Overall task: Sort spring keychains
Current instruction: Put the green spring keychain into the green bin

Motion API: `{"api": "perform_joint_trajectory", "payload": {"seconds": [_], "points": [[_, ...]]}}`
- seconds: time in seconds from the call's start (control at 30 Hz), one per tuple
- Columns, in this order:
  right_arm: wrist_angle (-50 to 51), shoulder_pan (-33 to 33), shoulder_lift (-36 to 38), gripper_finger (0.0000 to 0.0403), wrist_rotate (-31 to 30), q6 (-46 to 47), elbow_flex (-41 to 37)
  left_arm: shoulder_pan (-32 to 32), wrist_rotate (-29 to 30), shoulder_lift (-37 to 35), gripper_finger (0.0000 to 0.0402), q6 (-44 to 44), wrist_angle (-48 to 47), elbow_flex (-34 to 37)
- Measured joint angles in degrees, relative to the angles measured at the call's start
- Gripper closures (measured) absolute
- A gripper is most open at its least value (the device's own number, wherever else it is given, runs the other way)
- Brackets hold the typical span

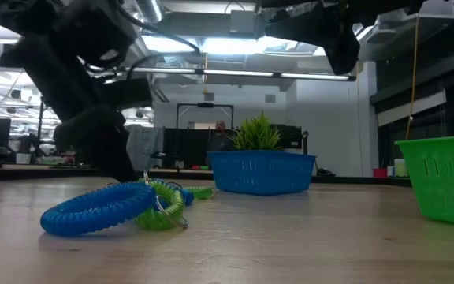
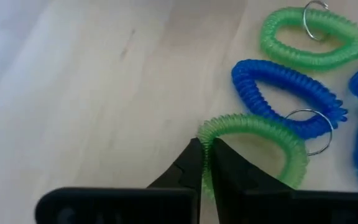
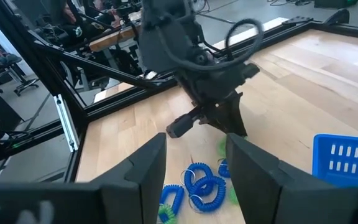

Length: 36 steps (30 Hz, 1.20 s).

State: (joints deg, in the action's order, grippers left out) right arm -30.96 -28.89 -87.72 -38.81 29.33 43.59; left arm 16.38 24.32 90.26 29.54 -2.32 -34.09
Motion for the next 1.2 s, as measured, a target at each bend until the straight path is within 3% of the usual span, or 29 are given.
{"api": "perform_joint_trajectory", "payload": {"seconds": [0.57,0.93,1.2], "points": [[0.0,3.1,0.0,0.0237,0.0,4.6,0.0,8.9,25.3,-0.1,0.039,-9.3,-1.0,-11.1],[-1.1,5.5,-3.1,0.0237,0.0,4.9,0.0,9.0,33.1,-0.1,0.0389,-9.9,-0.4,-17.8],[-5.2,7.1,-6.0,0.0237,1.4,4.7,0.0,7.5,33.3,-0.1,0.0389,-10.3,0.0,-19.1]]}}
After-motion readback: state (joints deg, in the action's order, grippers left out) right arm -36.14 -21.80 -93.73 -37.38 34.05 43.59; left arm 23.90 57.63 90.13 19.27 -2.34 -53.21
